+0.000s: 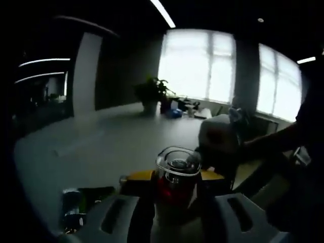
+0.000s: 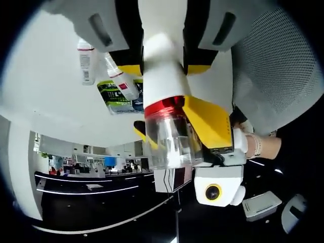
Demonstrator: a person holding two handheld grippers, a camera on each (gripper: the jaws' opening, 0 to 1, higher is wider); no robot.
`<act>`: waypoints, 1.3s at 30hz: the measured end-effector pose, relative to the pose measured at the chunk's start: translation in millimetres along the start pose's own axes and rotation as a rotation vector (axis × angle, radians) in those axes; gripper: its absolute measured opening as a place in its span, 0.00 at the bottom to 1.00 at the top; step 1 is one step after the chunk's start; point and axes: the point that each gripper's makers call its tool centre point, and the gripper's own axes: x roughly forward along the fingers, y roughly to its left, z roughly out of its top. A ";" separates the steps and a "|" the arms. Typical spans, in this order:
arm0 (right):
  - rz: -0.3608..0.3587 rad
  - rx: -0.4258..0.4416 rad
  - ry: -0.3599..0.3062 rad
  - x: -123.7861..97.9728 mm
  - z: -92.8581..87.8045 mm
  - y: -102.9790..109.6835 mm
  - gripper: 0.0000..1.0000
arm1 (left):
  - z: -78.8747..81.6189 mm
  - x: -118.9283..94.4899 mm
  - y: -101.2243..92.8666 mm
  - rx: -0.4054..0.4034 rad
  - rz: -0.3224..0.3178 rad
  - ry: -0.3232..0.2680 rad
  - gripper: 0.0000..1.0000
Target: Arrange the skincare products in the storage area until every visible bottle or jar stands upright without overlapping.
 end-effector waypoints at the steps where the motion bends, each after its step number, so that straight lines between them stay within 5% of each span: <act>1: 0.001 0.000 0.002 0.1 -0.1 -0.2 0.27 | 0.7 0.0 2.7 0.006 0.020 -0.014 0.34; 15: 0.015 -0.001 0.009 0.3 -0.9 -1.2 0.27 | -22.0 -1.8 3.4 -0.039 -0.027 0.009 0.30; 39: 0.014 0.010 0.054 1.4 -2.1 0.3 0.33 | -21.8 -0.5 0.4 0.002 -0.037 -0.003 0.25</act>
